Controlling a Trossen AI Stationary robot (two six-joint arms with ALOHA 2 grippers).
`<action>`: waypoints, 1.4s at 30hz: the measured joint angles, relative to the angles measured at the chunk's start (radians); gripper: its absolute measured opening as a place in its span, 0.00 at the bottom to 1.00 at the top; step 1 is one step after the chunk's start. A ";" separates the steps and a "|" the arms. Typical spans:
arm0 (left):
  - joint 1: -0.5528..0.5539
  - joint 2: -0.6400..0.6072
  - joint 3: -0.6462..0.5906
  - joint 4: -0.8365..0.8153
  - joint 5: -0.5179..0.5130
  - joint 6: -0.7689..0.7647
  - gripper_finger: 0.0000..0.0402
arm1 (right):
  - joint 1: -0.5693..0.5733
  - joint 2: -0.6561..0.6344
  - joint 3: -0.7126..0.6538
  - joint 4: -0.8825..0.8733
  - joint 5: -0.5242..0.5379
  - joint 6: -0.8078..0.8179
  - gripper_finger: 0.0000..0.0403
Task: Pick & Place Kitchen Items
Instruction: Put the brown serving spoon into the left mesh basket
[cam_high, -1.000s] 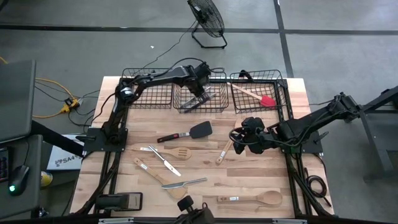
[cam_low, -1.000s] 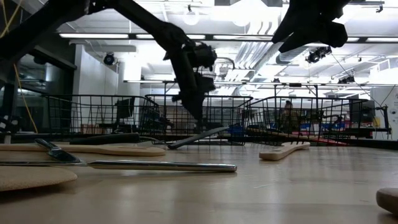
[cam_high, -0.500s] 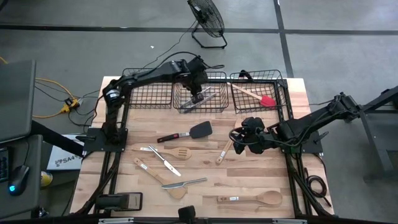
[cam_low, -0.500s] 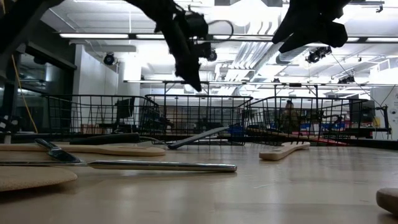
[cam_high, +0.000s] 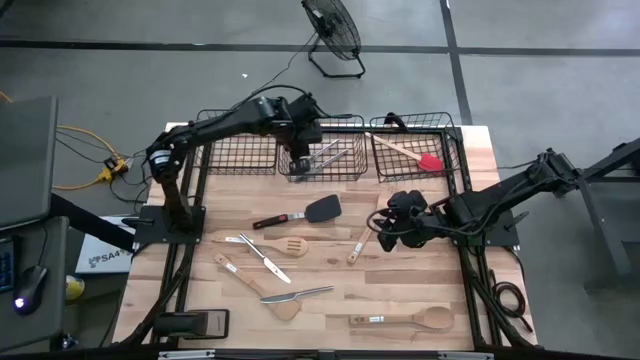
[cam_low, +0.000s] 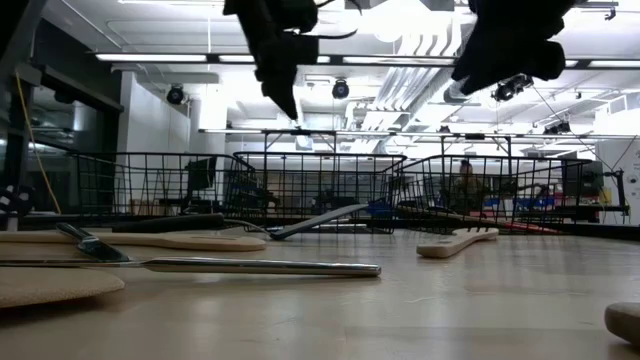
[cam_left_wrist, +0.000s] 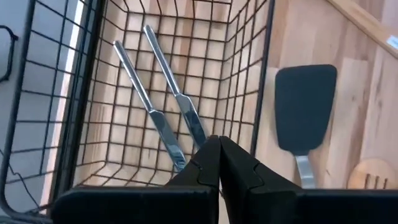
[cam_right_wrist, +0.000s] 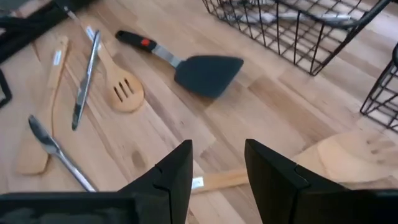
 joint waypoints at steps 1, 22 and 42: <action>0.000 -0.021 -0.031 0.015 0.002 -0.006 0.00 | 0.000 0.000 0.000 -0.012 -0.018 -0.002 0.34; -0.322 -0.611 -0.505 0.260 -0.184 -0.206 0.00 | 0.195 0.002 0.000 0.061 -0.504 -0.014 0.34; -0.334 -0.741 -0.702 0.261 -0.198 -0.286 0.00 | 0.413 0.345 0.000 0.236 -0.747 0.188 0.34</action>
